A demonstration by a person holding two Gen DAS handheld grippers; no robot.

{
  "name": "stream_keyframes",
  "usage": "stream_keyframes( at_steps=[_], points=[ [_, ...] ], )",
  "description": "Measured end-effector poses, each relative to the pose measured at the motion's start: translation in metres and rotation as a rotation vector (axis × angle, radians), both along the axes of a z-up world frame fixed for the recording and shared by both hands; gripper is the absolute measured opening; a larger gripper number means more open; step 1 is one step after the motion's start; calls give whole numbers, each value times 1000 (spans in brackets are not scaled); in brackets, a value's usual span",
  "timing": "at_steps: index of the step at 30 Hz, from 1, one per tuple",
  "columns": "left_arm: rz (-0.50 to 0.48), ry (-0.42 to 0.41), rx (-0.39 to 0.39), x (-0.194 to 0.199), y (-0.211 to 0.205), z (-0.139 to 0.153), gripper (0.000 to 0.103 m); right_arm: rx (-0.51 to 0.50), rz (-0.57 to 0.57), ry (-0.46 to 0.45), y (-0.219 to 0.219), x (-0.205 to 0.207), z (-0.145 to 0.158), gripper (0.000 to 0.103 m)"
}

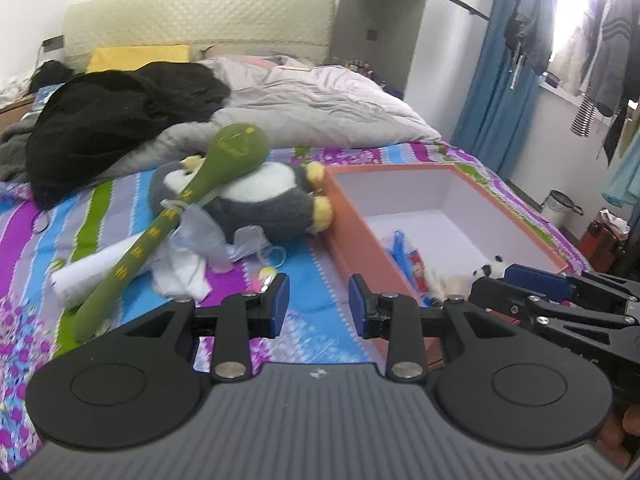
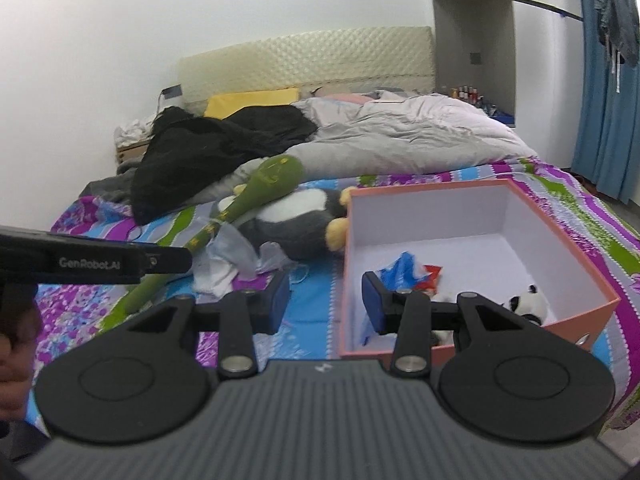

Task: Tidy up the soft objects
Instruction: 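Withdraw both tools from the box back toward the toy pile, then reach left tool toward the white tissue while right tool approaches the pink-feathered ball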

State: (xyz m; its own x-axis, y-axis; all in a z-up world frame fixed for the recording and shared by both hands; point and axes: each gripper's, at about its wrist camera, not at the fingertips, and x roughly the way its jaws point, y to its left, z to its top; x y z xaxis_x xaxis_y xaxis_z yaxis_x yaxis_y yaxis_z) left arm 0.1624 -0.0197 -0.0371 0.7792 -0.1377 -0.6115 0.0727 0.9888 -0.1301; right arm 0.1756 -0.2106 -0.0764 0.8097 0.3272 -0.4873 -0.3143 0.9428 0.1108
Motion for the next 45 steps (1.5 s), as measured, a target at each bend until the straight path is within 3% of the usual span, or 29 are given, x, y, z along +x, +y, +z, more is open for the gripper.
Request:
stream_keyframes(
  at_steps=[15,23,30,40,45],
  points=[
    [142,90,-6,-48,41,-68,38,-67,123,133,51,-28,-48,43],
    [256,124,-72,-70,70,-95,38,-89,167,166,69,-31,-63,43],
    [282,142,-105,-46,86,-114,45,-114,171,197,83,-7,-81,43],
    [324,155,-142,25,114,-149,45,-148,165,203,111,54,-108,43],
    [328,165,-149,62,125,-165,51,-145,158,220,127,86,-124,43]
  ],
)
